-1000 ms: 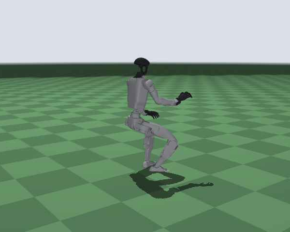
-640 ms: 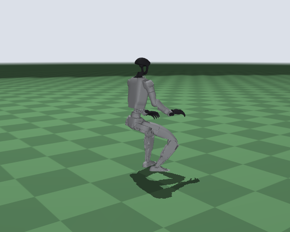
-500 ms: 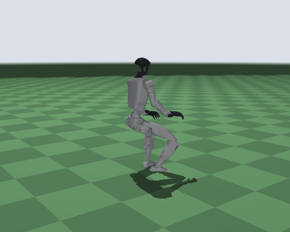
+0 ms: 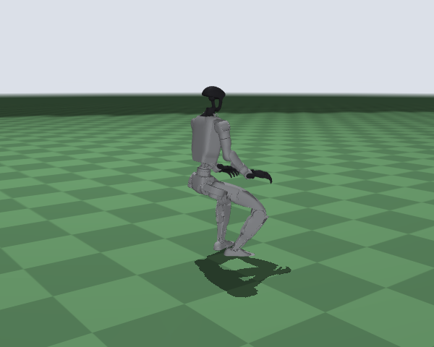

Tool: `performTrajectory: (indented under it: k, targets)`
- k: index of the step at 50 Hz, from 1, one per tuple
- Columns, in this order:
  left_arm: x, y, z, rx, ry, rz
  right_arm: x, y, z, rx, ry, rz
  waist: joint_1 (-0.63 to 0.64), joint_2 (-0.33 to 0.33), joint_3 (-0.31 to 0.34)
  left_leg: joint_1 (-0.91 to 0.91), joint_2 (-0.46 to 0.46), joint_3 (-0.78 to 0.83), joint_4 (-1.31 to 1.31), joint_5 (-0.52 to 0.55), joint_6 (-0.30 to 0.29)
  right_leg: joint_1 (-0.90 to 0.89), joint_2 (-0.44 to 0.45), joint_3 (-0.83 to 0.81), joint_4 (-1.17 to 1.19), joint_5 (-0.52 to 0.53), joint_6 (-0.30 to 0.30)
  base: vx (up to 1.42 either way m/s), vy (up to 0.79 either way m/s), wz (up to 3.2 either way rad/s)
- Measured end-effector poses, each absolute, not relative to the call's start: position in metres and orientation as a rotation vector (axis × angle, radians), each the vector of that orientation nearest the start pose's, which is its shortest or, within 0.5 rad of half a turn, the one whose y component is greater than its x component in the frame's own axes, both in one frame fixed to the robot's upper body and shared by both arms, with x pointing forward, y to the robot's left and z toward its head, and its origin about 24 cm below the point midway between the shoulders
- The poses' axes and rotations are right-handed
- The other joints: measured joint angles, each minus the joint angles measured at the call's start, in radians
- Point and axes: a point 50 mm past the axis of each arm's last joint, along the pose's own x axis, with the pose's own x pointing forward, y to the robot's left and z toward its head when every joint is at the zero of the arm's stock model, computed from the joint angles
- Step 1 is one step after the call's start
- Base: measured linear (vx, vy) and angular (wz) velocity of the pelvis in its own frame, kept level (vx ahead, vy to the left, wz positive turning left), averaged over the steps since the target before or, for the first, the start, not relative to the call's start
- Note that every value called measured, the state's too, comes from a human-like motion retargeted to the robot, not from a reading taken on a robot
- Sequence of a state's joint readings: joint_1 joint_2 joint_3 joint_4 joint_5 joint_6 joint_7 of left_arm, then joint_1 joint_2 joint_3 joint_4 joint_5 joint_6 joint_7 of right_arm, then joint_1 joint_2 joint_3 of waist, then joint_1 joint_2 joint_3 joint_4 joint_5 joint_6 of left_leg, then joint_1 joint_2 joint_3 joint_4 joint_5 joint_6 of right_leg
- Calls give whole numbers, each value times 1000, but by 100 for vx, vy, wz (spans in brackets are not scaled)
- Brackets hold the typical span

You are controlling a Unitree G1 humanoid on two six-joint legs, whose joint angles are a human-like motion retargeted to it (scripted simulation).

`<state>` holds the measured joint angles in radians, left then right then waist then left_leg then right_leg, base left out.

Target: Upper body actions

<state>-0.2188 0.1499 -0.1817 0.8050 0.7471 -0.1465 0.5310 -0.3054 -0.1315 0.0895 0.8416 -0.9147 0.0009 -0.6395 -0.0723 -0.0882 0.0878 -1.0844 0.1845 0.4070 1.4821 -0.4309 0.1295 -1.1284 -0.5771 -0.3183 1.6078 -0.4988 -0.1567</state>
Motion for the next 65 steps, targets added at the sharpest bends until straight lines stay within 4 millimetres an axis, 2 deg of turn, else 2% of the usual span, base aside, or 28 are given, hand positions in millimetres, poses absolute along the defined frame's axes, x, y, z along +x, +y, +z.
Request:
performTrajectory:
  k: [7,18,22,27,30,33,38,43,48,55,60,65]
  targets:
    - [257,160,-54,992,134,48,271,-178,-37,-1233,121,-268,1,1,-3,2,-4,2,-2,0,0,0,-3,2,1,-1,0,0,2,1]
    - [256,157,-57,981,158,64,267,-178,-41,-1212,135,-290,-2,6,-11,3,-4,4,1,1,4,5,-4,3,0,-1,3,0,0,0]
    - [265,151,-50,938,130,135,265,-179,-43,-1203,143,-304,4,3,-7,9,-8,5,-1,2,6,11,-8,4,1,-2,4,0,0,0]
    - [285,132,-29,791,35,255,262,-179,-47,-1199,161,-310,10,-3,0,23,-14,7,-2,2,5,25,-17,6,4,-4,5,0,0,0]
    - [304,120,-8,686,-37,279,262,-179,-48,-1208,173,-299,9,-3,-2,25,-15,6,-2,2,5,27,-16,6,4,-5,5,0,0,0]
    - [323,111,22,582,-143,290,263,-178,-48,-1210,171,-297,7,-1,-10,20,-11,5,1,1,4,23,-13,6,4,-4,5,0,0,0]
    - [349,104,78,437,-335,333,262,-177,-49,-1200,173,-297,3,6,-26,9,-2,2,6,0,1,14,-4,3,2,-3,3,0,0,0]
    - [364,103,137,316,-541,402,262,-176,-50,-1191,175,-300,3,12,-33,3,6,-2,8,1,0,11,4,0,0,-1,1,0,0,0]
    - [367,101,191,214,-729,472,263,-176,-50,-1196,175,-300,1,14,-35,1,8,0,10,-1,2,9,5,-1,0,-1,1,0,0,0]
    - [365,101,248,94,-915,488,264,-178,-49,-1204,180,-303,3,20,-37,1,4,4,8,-3,4,7,1,0,1,-3,1,0,0,0]
    - [360,103,283,87,-1046,482,264,-182,-49,-1208,182,-311,7,25,-39,-1,2,4,8,-3,4,5,-1,1,2,-4,2,0,0,0]
    - [354,100,309,81,-1143,476,263,-185,-50,-1207,190,-318,12,29,-41,-2,1,4,8,-3,5,4,-2,1,2,-4,3,0,0,0]
